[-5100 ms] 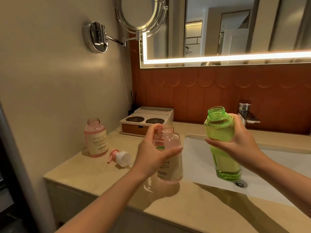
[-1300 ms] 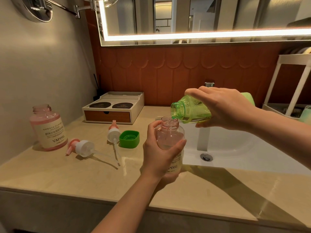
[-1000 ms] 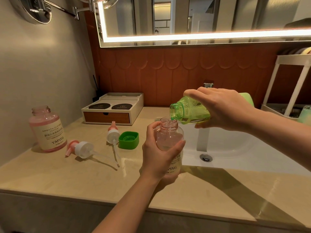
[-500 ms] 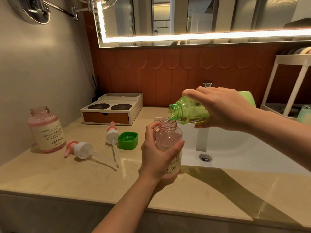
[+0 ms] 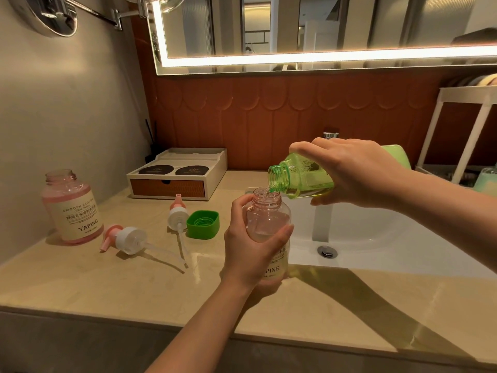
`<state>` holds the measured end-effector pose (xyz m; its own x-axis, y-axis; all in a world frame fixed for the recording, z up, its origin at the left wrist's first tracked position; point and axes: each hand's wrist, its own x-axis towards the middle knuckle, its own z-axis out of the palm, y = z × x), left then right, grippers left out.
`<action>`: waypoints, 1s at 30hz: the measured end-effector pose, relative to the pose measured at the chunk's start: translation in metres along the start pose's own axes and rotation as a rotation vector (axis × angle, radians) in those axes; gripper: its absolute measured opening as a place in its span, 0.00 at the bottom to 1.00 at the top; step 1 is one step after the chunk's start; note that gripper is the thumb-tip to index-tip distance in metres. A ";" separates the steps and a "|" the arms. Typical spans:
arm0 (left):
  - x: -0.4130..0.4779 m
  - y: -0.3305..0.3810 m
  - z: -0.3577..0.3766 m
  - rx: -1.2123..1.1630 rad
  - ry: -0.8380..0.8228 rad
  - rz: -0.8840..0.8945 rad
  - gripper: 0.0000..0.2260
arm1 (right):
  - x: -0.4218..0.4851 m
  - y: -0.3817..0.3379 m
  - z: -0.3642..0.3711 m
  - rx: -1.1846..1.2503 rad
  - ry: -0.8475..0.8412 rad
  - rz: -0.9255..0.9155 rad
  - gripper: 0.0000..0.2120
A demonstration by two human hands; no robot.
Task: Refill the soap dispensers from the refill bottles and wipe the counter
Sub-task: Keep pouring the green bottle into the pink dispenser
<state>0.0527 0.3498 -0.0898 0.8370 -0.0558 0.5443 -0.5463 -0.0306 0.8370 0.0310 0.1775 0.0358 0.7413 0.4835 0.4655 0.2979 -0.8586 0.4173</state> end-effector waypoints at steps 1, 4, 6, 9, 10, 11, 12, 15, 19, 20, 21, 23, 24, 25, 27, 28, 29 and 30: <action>0.000 0.000 0.000 0.001 0.000 0.001 0.29 | 0.000 0.000 -0.001 -0.001 -0.010 0.005 0.44; 0.001 -0.001 0.000 0.003 -0.002 0.006 0.28 | 0.000 -0.001 -0.003 -0.006 -0.032 0.015 0.44; 0.000 -0.001 0.000 0.002 -0.005 0.008 0.29 | 0.000 -0.002 -0.005 -0.008 -0.047 0.019 0.44; 0.000 -0.001 -0.001 0.005 0.000 0.006 0.28 | 0.001 -0.003 -0.007 -0.023 -0.065 0.024 0.44; 0.000 -0.001 -0.001 0.008 0.001 0.008 0.28 | 0.001 -0.003 -0.008 -0.029 -0.072 0.025 0.44; 0.000 -0.001 -0.001 0.009 0.001 0.010 0.28 | 0.001 -0.003 -0.008 -0.034 -0.079 0.026 0.44; 0.000 -0.002 -0.001 0.011 0.000 0.012 0.28 | 0.001 -0.004 -0.009 -0.038 -0.084 0.027 0.44; 0.000 -0.001 -0.001 0.011 0.000 0.014 0.28 | 0.001 -0.004 -0.011 -0.044 -0.091 0.031 0.44; 0.000 -0.001 -0.001 0.007 0.002 0.017 0.28 | 0.002 -0.005 -0.011 -0.049 -0.098 0.025 0.44; 0.000 -0.001 -0.001 0.007 0.002 0.019 0.27 | 0.002 -0.005 -0.011 -0.051 -0.098 0.025 0.44; 0.000 -0.001 -0.001 0.005 0.001 0.021 0.27 | 0.002 -0.005 -0.011 -0.055 -0.100 0.026 0.44; 0.001 -0.001 0.000 0.006 0.003 0.024 0.27 | 0.003 -0.005 -0.012 -0.065 -0.102 0.029 0.44; 0.000 -0.002 0.000 0.007 0.003 0.023 0.27 | 0.003 -0.005 -0.012 -0.069 -0.105 0.031 0.44; 0.000 -0.002 0.000 0.007 0.004 0.021 0.27 | 0.003 -0.005 -0.012 -0.069 -0.106 0.032 0.44; 0.000 -0.002 0.000 0.007 0.005 0.019 0.28 | 0.002 -0.005 -0.012 -0.067 -0.105 0.031 0.44; 0.000 -0.002 -0.001 0.009 0.004 0.019 0.28 | 0.002 -0.005 -0.013 -0.068 -0.105 0.031 0.44; 0.000 -0.002 -0.001 0.012 0.003 0.021 0.28 | 0.002 -0.005 -0.013 -0.069 -0.106 0.031 0.44; 0.000 -0.002 -0.001 0.014 0.001 0.024 0.28 | 0.002 -0.006 -0.013 -0.069 -0.106 0.032 0.44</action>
<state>0.0539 0.3506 -0.0910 0.8234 -0.0557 0.5647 -0.5670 -0.0430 0.8226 0.0233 0.1857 0.0448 0.8102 0.4324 0.3956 0.2341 -0.8576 0.4579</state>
